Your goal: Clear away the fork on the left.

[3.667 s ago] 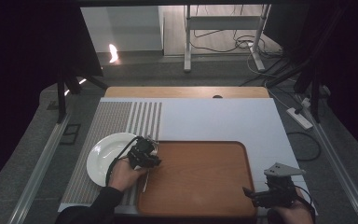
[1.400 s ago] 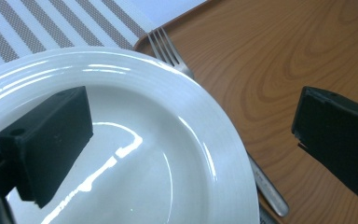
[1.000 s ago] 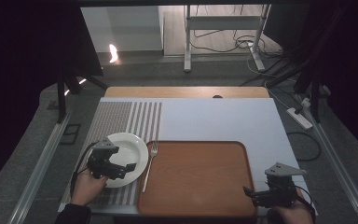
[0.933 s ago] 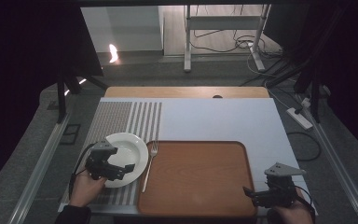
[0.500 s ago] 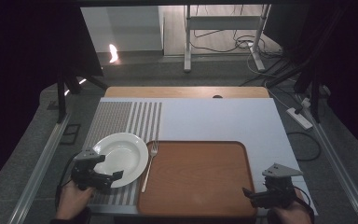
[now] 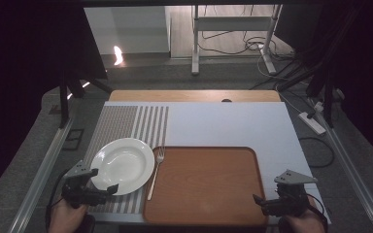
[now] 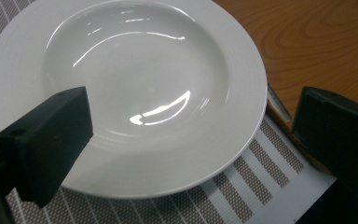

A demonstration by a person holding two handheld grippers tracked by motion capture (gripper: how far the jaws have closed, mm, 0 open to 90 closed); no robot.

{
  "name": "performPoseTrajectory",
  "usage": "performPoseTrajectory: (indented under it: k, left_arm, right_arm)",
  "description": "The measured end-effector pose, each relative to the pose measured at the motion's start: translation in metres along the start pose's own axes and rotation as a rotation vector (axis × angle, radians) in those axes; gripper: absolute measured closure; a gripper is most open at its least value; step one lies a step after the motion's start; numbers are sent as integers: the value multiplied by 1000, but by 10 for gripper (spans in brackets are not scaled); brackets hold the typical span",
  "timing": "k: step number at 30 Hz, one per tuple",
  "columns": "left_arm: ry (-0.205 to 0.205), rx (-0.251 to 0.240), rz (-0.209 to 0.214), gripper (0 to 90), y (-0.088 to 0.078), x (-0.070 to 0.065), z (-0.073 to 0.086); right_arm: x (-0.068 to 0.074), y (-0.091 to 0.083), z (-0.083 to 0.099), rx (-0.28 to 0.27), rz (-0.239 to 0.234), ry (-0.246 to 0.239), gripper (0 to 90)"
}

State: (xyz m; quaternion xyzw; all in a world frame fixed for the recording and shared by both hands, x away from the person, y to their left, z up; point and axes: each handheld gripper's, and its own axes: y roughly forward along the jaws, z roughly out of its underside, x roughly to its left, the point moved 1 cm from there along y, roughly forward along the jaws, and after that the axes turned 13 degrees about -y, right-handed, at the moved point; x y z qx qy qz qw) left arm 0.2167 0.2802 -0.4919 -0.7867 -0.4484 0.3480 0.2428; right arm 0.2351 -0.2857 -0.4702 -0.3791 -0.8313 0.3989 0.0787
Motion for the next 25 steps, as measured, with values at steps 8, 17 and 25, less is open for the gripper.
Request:
performPoseTrajectory:
  k: [8,17,25]
  left_arm:
    - [-4,5,-24,0,-5,1,8]
    - [-16,11,-52,0,-11,3,13]
    - [-21,10,-39,0,-12,5,13]
  right_arm:
    - [-1,-1,0,-2,2,12,0]
    - [-2,-1,1,-5,8,16,0]
    - [-1,0,0,3,10,9,0]
